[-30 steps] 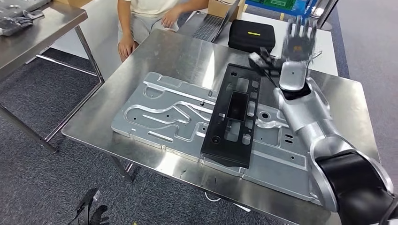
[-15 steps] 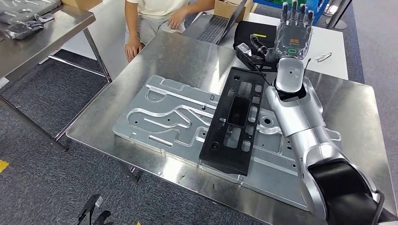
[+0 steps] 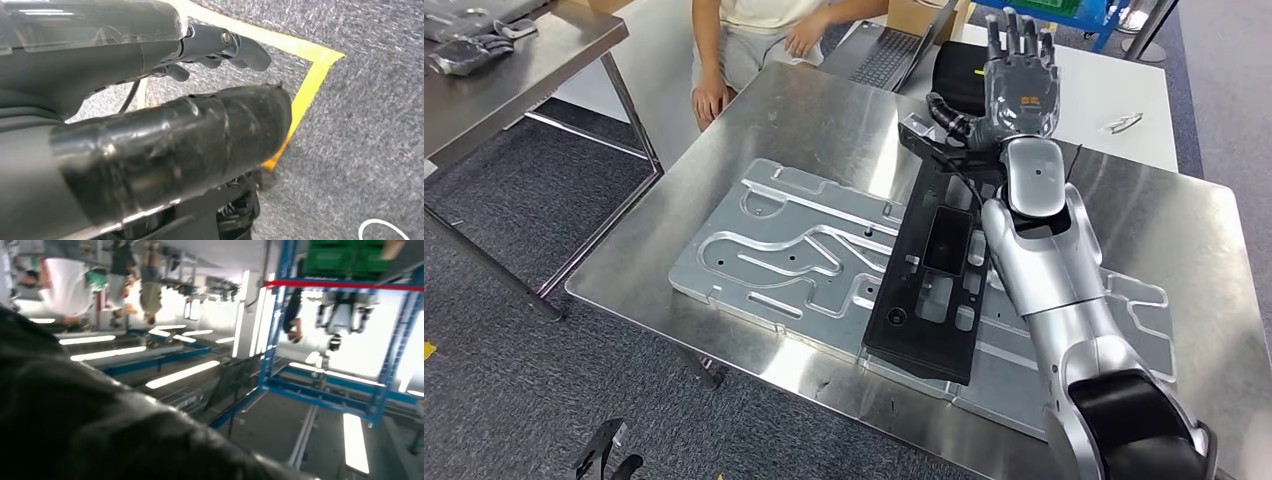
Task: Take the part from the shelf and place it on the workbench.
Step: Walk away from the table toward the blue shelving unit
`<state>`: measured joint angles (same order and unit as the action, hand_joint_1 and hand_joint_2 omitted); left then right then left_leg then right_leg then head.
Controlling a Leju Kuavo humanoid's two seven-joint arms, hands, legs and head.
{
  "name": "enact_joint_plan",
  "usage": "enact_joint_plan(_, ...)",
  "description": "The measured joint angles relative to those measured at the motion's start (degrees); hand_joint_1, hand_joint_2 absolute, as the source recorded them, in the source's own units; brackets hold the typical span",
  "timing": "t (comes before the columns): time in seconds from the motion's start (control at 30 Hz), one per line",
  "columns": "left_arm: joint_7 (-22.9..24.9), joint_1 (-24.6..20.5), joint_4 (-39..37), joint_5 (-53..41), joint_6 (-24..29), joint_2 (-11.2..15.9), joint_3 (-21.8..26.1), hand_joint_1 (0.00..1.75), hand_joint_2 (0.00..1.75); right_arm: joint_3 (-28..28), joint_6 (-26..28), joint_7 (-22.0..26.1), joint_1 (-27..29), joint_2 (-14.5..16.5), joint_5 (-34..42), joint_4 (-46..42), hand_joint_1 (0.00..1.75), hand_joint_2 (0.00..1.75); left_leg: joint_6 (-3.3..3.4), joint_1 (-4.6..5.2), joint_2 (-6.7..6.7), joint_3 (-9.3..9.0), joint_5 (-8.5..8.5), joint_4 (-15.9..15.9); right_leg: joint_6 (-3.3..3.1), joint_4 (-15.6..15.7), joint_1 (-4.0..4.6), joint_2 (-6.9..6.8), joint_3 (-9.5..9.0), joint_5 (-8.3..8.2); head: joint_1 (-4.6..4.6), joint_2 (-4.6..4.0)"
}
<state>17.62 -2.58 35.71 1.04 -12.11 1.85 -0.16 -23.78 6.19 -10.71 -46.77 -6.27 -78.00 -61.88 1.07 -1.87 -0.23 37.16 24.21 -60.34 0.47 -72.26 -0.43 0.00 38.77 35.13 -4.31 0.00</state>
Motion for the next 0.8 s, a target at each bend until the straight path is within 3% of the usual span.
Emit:
enact_joint_plan(0.03, -0.19, -0.23, -0.26, -0.28, -0.08, 0.15, 0.13, 0.00, 0.00, -0.66, -0.85, 0.58, 1.03, 0.48, 0.70, -2.03, 0.00, 0.00, -0.02, -0.08, 0.01, 0.02, 0.02, 0.00, 0.22, -2.65, -0.32, -0.01, 1.38, 0.51, -0.01, 0.00)
enact_joint_plan(0.07, -0.42, -0.55, -0.57, -0.56, -0.12, 0.31, 0.26, 0.00, 0.00, -1.52, -1.54, 0.87, 1.91, 0.95, 1.27, -3.87, 0.00, 0.00, -0.04, -0.17, 0.01, 0.04, 0.03, 0.00, 0.40, -3.26, -0.59, -0.02, 1.83, -0.09, 0.00, 0.00)
enact_joint_plan(0.1, -0.67, -0.94, -0.92, -0.84, -0.14, 0.43, 0.39, 0.00, 0.00, -2.46, -2.13, 0.96, 2.60, 1.41, 1.76, -5.67, 0.00, 0.00, -0.09, -0.28, 0.00, 0.05, 0.03, 0.00, 0.56, -1.87, -0.86, -0.03, 1.33, -1.64, 0.00, 0.00)
enact_joint_plan(0.17, -0.98, -1.62, -1.36, -1.48, -0.14, 0.63, 0.55, 0.00, 0.00, -4.00, -2.65, 0.93, 3.12, 2.05, 2.49, -8.66, 0.00, 0.00, -0.37, -0.48, -0.07, 0.05, -0.06, 0.03, 0.87, 5.50, -1.22, -0.02, -2.10, -5.59, 0.00, 0.00)
enact_joint_plan(0.23, -1.15, -1.98, -1.56, -2.32, -0.11, 0.87, 0.61, 0.00, 0.00, -5.38, -2.84, 1.26, 3.38, 2.44, 3.11, -11.28, 0.00, 0.00, -1.13, -0.44, -0.18, 0.17, -0.42, 0.15, 0.87, 10.93, -1.03, 0.16, -4.50, -7.47, 0.02, 0.00)
enact_joint_plan(0.3, -1.24, -2.04, -1.80, -3.02, 0.06, 1.02, 0.62, 0.00, 0.00, -6.96, -2.88, 1.70, 4.08, 2.73, 3.44, -13.53, 0.00, 0.00, -2.12, -0.37, -0.24, 0.28, -1.03, 0.55, 0.41, 11.75, -0.56, 0.34, -4.54, -7.79, 0.03, 0.00)
enact_joint_plan(0.37, -1.34, -2.08, -2.31, -3.39, 0.27, 1.05, 0.62, 0.00, 0.00, -8.49, -2.87, 1.83, 4.76, 2.97, 3.57, -15.51, 0.00, 0.00, -2.81, -0.54, -0.11, 0.56, -0.63, 0.47, -0.59, 12.04, -0.62, 0.34, -4.17, -8.55, 0.08, 0.00)
enact_joint_plan(0.43, -1.60, -2.19, -2.91, -3.51, 0.36, 1.13, 0.63, 0.00, 0.00, -9.82, -2.88, 1.86, 4.94, 3.15, 3.72, -17.02, 0.00, 0.00, -2.89, -0.56, 0.04, 2.05, 2.90, -3.30, -1.83, 12.46, -0.59, 0.28, -3.52, -9.54, 0.15, 0.00)
enact_joint_plan(0.5, -2.21, -2.44, -3.61, -3.65, 0.26, 1.37, 0.67, 0.00, 0.00, -10.91, -2.84, 1.89, 5.09, 3.20, 4.10, -17.91, 0.00, 0.00, -2.68, -0.31, 0.06, 4.50, 7.82, -10.83, -2.63, 12.39, 0.02, 0.24, -2.47, -10.39, 0.16, 0.00)
enact_joint_plan(0.57, -2.95, -2.73, -4.49, -4.12, 0.14, 1.63, 0.73, 0.00, 0.00, -11.88, -2.74, 1.83, 5.29, 3.18, 4.53, -18.43, 0.00, 0.00, -2.35, 0.09, 0.05, 5.05, 9.98, -15.33, -3.04, 12.15, 0.72, 0.28, -1.22, -11.23, 0.16, 0.00)
enact_joint_plan(0.6, -3.23, -2.84, -4.86, -4.43, 0.15, 1.70, 0.75, 0.00, 0.00, -12.26, -2.68, 1.76, 5.35, 3.18, 4.68, -18.65, 0.00, 0.00, -2.01, 0.35, 0.05, 3.70, 9.62, -14.41, -3.15, 12.02, 1.04, 0.32, -0.59, -11.65, 0.16, 0.00)
enact_joint_plan(0.7, -3.73, -3.31, -5.50, -5.21, 0.33, 1.82, 0.78, 0.00, 0.00, -12.76, -2.59, 1.64, 5.29, 3.08, 5.06, -19.38, 0.00, 0.00, -0.25, 1.40, 0.05, -4.21, 6.77, -3.25, -3.14, 11.79, 1.77, 0.39, 0.75, -12.88, 0.14, 0.00)
enact_joint_plan(0.73, -3.86, -3.51, -5.61, -5.44, 0.39, 1.86, 0.79, 0.00, 0.00, -12.84, -2.55, 1.64, 5.24, 3.00, 5.18, -19.57, 0.00, 0.00, 0.13, 1.68, 0.08, -5.77, 6.21, -0.62, -2.98, 11.77, 1.89, 0.34, 1.02, -13.28, 0.14, 0.00)
enact_joint_plan(0.8, -4.05, -3.74, -5.81, -5.80, 0.54, 1.90, 0.79, 0.00, 0.00, -13.15, -2.44, 1.64, 5.24, 2.84, 5.32, -19.73, 0.00, 0.00, 0.40, 2.02, 0.17, -6.09, 5.38, 0.78, -2.54, 11.93, 1.87, 0.23, 1.29, -14.12, 0.13, 0.00)
